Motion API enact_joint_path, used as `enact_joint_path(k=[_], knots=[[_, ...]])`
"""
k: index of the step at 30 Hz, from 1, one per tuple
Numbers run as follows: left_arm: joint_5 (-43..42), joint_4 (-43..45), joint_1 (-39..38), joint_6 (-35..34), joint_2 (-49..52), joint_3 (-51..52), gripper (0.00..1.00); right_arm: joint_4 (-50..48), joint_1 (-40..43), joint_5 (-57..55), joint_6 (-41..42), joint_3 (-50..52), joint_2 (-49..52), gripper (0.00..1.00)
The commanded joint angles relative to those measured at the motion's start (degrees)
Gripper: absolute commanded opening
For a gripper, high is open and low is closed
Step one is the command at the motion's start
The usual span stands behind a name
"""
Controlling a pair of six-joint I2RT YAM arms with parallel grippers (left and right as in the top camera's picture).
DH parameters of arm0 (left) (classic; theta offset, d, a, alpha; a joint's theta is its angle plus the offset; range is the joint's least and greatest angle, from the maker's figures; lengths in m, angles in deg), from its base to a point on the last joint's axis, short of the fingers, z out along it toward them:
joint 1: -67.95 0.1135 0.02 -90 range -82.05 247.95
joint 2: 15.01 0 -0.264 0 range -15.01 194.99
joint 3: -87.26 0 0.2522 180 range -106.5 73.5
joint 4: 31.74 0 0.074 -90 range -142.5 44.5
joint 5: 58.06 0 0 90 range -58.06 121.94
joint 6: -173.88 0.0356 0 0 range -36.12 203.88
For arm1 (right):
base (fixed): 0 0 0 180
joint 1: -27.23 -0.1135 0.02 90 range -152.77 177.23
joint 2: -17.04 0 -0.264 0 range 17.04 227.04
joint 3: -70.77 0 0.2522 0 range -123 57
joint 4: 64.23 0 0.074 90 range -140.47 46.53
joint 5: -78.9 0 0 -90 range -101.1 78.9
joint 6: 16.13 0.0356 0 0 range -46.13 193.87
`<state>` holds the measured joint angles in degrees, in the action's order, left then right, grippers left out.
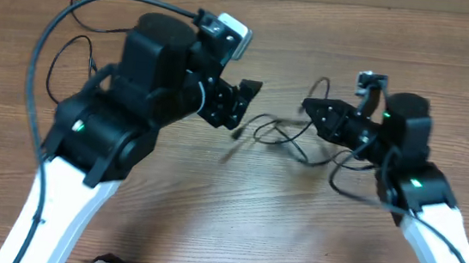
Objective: Untangle cables
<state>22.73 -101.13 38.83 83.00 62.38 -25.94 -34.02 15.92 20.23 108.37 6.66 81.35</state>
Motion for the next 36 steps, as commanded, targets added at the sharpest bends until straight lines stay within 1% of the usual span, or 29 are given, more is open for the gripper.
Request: enact_joint_path(k=[1,2,3,5,7,10,12,14,16,18,22,23,25,28,31,32,34,36], knots=[[-9.5,-0.5,0.2,0.8,4.9,-0.3,0.95,3.5,-0.2,1.8,-3.4,-1.6,-6.1,0.04],[-12.8,-0.6,0.2,1.5,6.0,-0.3,0.99,4.3,-0.2,1.9,-3.4,-1.6,-7.9,0.04],[-15.5,-0.8,0.2,2.7,7.3,-0.3,1.0,4.7,-0.2,1.9,-3.4,-1.6,-9.2,0.04],[-18.4,-1.7,0.2,4.4,9.7,-0.3,1.0,5.0,-0.2,1.8,-3.7,-1.6,-12.1,0.04],[-19.5,-3.0,0.2,4.6,12.9,-0.3,0.96,4.9,-0.2,1.8,-5.9,-1.7,-15.1,0.04],[-23.5,-3.7,0.2,4.9,16.0,-0.3,0.97,4.0,-0.2,1.2,-8.6,-1.7,-18.9,0.04],[-27.7,-3.7,0.2,7.8,17.0,-0.3,0.96,2.1,-0.2,-1.9,-9.1,-1.7,-19.7,0.04],[-29.4,-3.8,0.1,10.7,17.4,-0.3,0.96,-0.8,-0.2,-4.1,-9.1,-1.7,-19.6,0.04],[-29.4,-4.5,0.1,14.1,17.6,-0.2,0.97,-4.1,-0.2,-7.1,-9.1,-2.0,-19.6,0.04],[-30.1,-6.3,0.1,19.1,17.7,-0.2,0.99,-7.0,-0.2,-11.7,-9.1,-2.6,-19.6,0.04],[-37.0,-11.9,-0.2,30.6,17.7,-0.1,0.98,-7.0,-0.2,-18.5,-9.1,-3.5,-19.6,0.04],[-38.9,-14.4,-0.5,35.8,17.8,0.0,0.98,-7.0,-0.2,-19.0,-9.0,-3.5,-19.6,0.04],[-38.4,-14.9,-1.5,39.3,17.9,0.7,0.98,-6.9,-0.2,-18.9,-6.0,-3.5,-19.6,0.04],[-38.2,-11.9,-3.5,40.3,17.9,3.0,1.0,-6.9,-0.2,-18.8,-2.6,-3.5,-19.6,0.04],[-38.2,-4.0,-6.4,39.9,17.9,8.8,1.0,-7.0,-0.2,-15.6,-1.3,-3.5,-19.6,0.04],[-37.0,0.5,-8.0,38.5,17.9,13.0,1.0,-6.9,-0.2,-14.5,-1.2,-3.5,-19.6,0.04],[-35.8,5.2,-8.8,35.4,17.9,17.1,1.0,-6.9,-0.2,-14.3,0.4,-3.5,-19.6,0.04],[-35.8,12.8,-9.4,30.9,17.9,21.6,1.0,-7.0,-0.2,-14.3,2.7,-3.5,-19.6,0.04]])
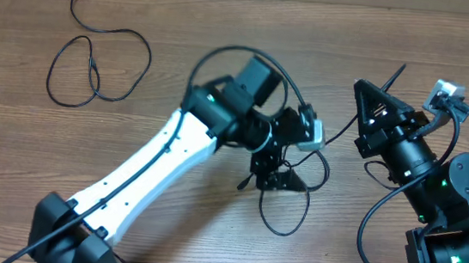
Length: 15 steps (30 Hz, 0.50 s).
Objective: Untangle cables
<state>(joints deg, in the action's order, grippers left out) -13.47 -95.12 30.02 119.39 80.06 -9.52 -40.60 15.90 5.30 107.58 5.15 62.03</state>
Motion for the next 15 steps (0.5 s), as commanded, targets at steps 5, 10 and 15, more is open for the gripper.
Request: enact_joint_path(k=[5,10,15], knots=[[0.7,21.5,-2.9,-15.1,0.3,13.4,0.71,-0.1,-0.2,0.6,4.0,-2.0,-0.3,0.04],[8.7,25.8,-2.8,-23.6,0.3,16.1,0.04,2.4,-0.1,0.1,4.0,-2.0,-0.3,0.04],[14.1,22.9,3.7,-34.4,-1.1,10.7,0.04,17.3,3.4,-8.4,4.1,-2.0,-0.3,0.04]])
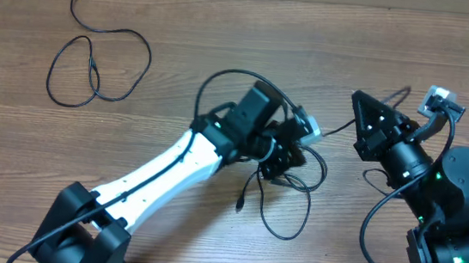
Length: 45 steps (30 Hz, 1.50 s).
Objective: Untangle cables
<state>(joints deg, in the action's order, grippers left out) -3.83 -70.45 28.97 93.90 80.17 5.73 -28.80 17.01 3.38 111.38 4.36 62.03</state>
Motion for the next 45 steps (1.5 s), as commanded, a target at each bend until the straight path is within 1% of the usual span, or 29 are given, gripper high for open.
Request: enact_joint_path(k=[1,2,3,5,6,7,10,12,16,19,23,25,26,27,28,29,30,31,33,36,37,38,39,40,41,42,43,44,45], knots=[[4.5,-3.7,7.0,-10.3,-1.8,-7.1,0.04,10.3,3.7,-10.1,0.5,-1.2,-0.1,0.08],[4.4,-5.1,8.5,-11.3,-2.1,-9.0,0.04,11.8,4.1,-11.3,0.5,-1.2,0.0,0.11],[3.8,-6.8,11.1,-13.2,-2.8,-12.7,0.04,16.2,5.2,-13.9,0.5,-1.2,0.6,0.29],[1.0,-7.4,13.5,-15.0,-3.2,-16.9,0.04,20.1,5.9,-14.2,0.6,-1.0,1.6,0.46],[-2.0,-7.2,14.7,-15.9,-3.5,-20.0,0.04,23.1,5.9,-12.0,0.7,-1.0,2.7,0.47],[-4.2,-7.2,15.4,-16.9,-3.5,-23.9,0.04,25.3,5.5,-8.2,0.6,-1.0,4.1,0.45],[-4.3,-7.2,15.0,-17.6,-3.5,-31.6,0.04,26.0,3.6,-0.7,-1.1,-0.9,7.9,0.48],[-4.1,-7.0,13.8,-18.1,-3.5,-36.9,0.04,24.8,0.6,6.6,-3.5,-0.9,12.2,0.54],[-3.1,-4.7,11.2,-19.5,-3.5,-44.5,0.04,22.2,-5.5,7.5,-4.2,-0.9,18.1,0.61],[0.1,-3.4,11.0,-19.5,-3.5,-48.6,0.04,19.4,-9.9,5.0,-5.4,-0.9,22.0,0.63],[0.1,-3.4,10.9,-19.5,-3.5,-54.4,0.04,13.2,-14.2,-5.1,-6.5,-0.9,28.2,0.66],[-0.3,-3.6,10.5,-19.6,-3.5,-56.5,0.04,9.5,-14.6,-10.0,-6.5,-0.9,30.7,0.67],[-0.4,-3.8,10.4,-20.0,-3.6,-57.7,0.04,7.1,-14.6,-12.3,-6.5,-0.9,32.1,0.69],[-1.1,-4.3,10.4,-20.6,-3.8,-59.7,0.04,3.8,-14.6,-17.8,-6.5,-0.9,34.4,0.79],[-1.6,-4.5,10.4,-20.6,-3.9,-60.6,0.04,2.6,-14.4,-22.2,-6.5,-0.9,35.8,0.75],[-1.7,-4.9,10.5,-20.5,-4.2,-61.7,0.04,2.3,-14.3,-26.6,-5.8,-0.9,37.0,0.54],[-1.6,-5.3,10.7,-20.0,-4.5,-62.5,0.04,2.8,-13.8,-31.0,-3.5,-0.9,38.2,0.23],[-1.3,-6.4,11.3,-18.5,-5.0,-63.6,0.04,3.6,-13.2,-32.9,-1.7,-0.9,38.7,0.05],[1.6,-9.2,13.3,-15.3,-6.4,-65.1,0.04,6.8,-10.1,-33.5,1.3,-0.9,39.0,0.04],[5.7,-11.8,17.0,-13.8,-8.6,-65.3,0.04,9.6,-4.0,-31.5,3.4,-0.9,39.0,0.04],[5.7,-12.1,18.2,-13.9,-9.1,-65.3,0.04,10.3,-1.2,-29.9,3.4,-0.9,39.0,0.04],[4.8,-12.4,20.5,-14.8,-9.9,-65.3,0.04,11.2,3.6,-25.0,2.3,-0.9,39.0,0.04],[3.5,-12.4,21.7,-15.5,-10.3,-65.3,0.04,11.5,6.1,-20.7,1.1,-0.9,39.0,0.04],[2.3,-12.2,22.5,-15.8,-10.4,-65.3,0.04,11.5,9.5,-10.4,-1.3,-0.9,39.0,0.08],[2.0,-12.2,22.9,-15.8,-10.6,-65.3,0.04,11.4,11.3,-2.5,-3.0,-0.9,39.0,0.18],[2.0,-12.2,22.8,-15.8,-10.5,-65.3,0.04,11.6,13.5,12.0,-6.6,-0.9,39.0,0.38],[2.0,-12.2,22.8,-15.8,-10.3,-65.3,0.04,11.8,14.1,18.4,-8.2,-0.9,39.0,0.45],[2.0,-12.1,22.8,-15.8,-10.1,-65.3,0.04,12.5,14.6,29.2,-10.1,-0.9,39.0,0.71],[1.7,-12.1,22.8,-15.8,-9.7,-65.2,0.04,13.0,14.6,35.3,-10.8,-0.9,39.0,0.76]])
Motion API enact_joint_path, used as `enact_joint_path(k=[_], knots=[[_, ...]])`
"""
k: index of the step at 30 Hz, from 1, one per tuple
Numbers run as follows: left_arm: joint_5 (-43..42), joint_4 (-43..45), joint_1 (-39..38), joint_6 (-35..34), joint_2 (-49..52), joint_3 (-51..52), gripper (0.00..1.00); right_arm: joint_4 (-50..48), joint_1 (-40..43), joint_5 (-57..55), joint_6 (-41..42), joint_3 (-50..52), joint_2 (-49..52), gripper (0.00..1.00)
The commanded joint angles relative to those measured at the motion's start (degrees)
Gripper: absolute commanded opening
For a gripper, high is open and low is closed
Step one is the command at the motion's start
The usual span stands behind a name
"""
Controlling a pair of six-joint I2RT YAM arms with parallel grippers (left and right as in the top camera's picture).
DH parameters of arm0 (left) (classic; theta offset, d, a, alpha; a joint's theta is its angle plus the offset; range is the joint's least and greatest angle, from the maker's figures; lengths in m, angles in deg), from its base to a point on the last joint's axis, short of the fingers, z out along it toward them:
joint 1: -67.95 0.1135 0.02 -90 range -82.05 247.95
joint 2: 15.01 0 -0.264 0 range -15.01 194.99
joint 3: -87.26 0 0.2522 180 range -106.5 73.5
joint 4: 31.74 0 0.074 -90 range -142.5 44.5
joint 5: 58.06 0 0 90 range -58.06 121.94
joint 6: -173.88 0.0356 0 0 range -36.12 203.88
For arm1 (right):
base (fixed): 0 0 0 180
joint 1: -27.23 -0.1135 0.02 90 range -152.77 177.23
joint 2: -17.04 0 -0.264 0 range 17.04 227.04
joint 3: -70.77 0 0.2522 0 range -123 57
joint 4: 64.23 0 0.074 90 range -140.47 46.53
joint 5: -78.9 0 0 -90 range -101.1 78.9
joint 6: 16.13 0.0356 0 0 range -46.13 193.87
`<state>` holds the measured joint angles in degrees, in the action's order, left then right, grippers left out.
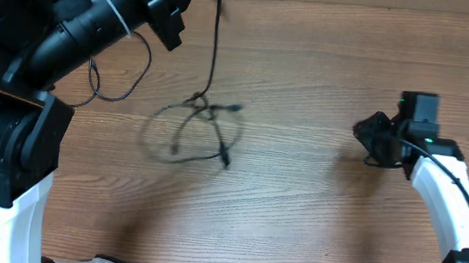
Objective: Untangle cables
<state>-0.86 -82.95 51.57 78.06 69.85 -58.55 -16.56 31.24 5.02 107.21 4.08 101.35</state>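
My left gripper is raised high at the top left, close to the camera. A black cable strand (pixel 215 35) hangs from beside its fingers down to a blurred tangle of loops (pixel 195 132) over the middle of the table. The jaws look shut on that strand, though the fingertips sit at the frame's edge. My right gripper (pixel 365 135) is low at the right, pointing left, well apart from the tangle; no cable shows in it, and its jaws are too dark to read.
A second black cable (pixel 123 73) lies on the wooden table at the left, mostly hidden behind my raised left arm. Bare wood lies between the tangle and the right gripper.
My left gripper has gone from the tangle at mid-table up to the top left, with a strand hanging from it. The tangle now sits further left. My right gripper has dropped low, without a cable.
First both grippers faced each other over the tangle at mid-table. Then the left gripper was down in the loops while the right was raised with a cable end at its tip. Now the left is high with the strand hanging, and the right is low and apart.
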Motion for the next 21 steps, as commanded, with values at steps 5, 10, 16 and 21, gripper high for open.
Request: enact_joint_path(k=[5,10,16,21], knots=[[-1.4,1.2,0.2,0.0,2.6,-1.0,0.04,2.2,-6.7,53.5,-14.3,-0.6,-0.3,0.82],[-1.3,1.3,0.2,-0.7,3.0,-1.0,0.04,-0.6,-15.8,43.9,-26.9,-0.6,-0.7,0.95],[-1.3,1.3,0.3,-3.3,2.8,-1.0,0.04,-10.6,-23.3,25.2,-26.1,-0.8,-5.7,1.0],[-2.8,1.8,0.3,-3.6,1.9,-1.0,0.04,-12.4,-23.7,11.3,-26.5,-0.8,-13.5,1.0]])
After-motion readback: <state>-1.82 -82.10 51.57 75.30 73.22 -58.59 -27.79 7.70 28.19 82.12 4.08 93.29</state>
